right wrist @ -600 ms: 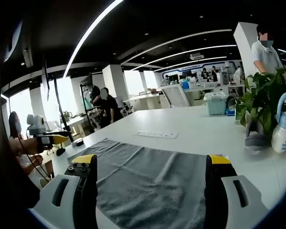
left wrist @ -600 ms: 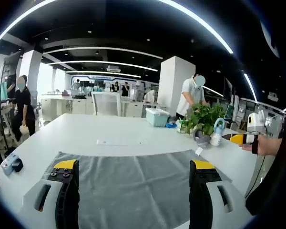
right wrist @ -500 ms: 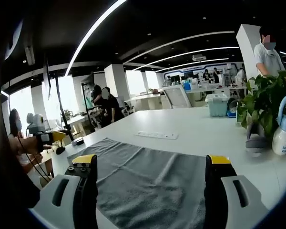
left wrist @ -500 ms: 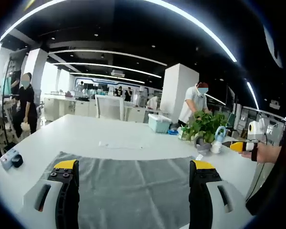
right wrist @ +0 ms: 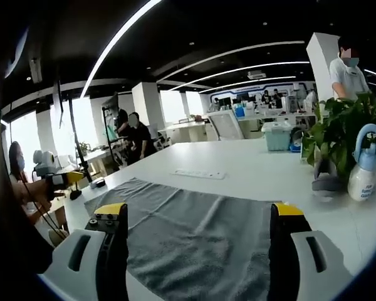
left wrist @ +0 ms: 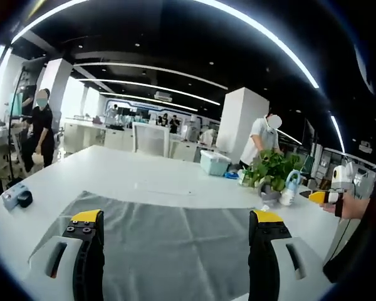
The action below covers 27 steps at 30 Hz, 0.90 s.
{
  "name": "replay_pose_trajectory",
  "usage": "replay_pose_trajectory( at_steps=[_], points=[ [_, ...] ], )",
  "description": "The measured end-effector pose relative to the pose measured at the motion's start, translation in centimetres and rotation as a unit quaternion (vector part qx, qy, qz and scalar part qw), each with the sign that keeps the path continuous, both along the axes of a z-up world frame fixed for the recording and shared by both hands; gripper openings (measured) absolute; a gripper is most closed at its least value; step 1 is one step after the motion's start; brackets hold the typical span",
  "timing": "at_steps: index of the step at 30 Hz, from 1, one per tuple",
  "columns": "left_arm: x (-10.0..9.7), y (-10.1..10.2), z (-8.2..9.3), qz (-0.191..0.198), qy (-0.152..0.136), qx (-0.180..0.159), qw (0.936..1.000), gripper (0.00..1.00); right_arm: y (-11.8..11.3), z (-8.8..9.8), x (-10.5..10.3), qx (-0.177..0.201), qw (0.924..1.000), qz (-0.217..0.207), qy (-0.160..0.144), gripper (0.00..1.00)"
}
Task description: Fold the towel on the table until its edges align and the towel forms a compact rectangular stack.
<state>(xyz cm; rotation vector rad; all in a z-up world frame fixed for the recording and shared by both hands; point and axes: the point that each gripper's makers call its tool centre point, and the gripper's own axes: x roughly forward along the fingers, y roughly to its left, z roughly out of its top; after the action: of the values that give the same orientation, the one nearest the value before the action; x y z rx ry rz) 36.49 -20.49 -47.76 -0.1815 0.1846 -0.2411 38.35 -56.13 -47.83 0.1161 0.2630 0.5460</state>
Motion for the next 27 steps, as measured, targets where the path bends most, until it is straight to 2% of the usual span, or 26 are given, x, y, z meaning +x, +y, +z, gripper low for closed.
replay_pose_trajectory(
  at_steps=[2, 4, 7, 16, 27],
  points=[
    [-0.1, -0.1, 0.2, 0.000, -0.005, -0.002, 1.0000, 0.99, 0.3, 1.2, -0.2, 0.023, 0.9994, 0.005, -0.025, 0.96],
    [-0.1, -0.3, 0.3, 0.001, -0.007, -0.005, 1.0000, 0.99, 0.1, 1.6, -0.4, 0.031, 0.9989, 0.006, -0.033, 0.94],
    [-0.3, -0.7, -0.1, 0.000, -0.004, -0.006, 1.0000, 0.99, 0.0, 1.1, -0.4, 0.031, 0.9992, 0.008, -0.025, 0.90],
    [-1.5, -1.5, -0.4, -0.002, -0.004, -0.011, 0.9999, 0.99, 0.2, 0.1, -0.6, 0.018, 0.9997, 0.018, -0.005, 0.96],
    [-1.9, -1.7, -0.3, -0.004, -0.003, -0.009, 1.0000, 0.99, -0.7, 0.3, -0.8, 0.024, 0.9996, 0.014, -0.005, 0.95]
  ],
)
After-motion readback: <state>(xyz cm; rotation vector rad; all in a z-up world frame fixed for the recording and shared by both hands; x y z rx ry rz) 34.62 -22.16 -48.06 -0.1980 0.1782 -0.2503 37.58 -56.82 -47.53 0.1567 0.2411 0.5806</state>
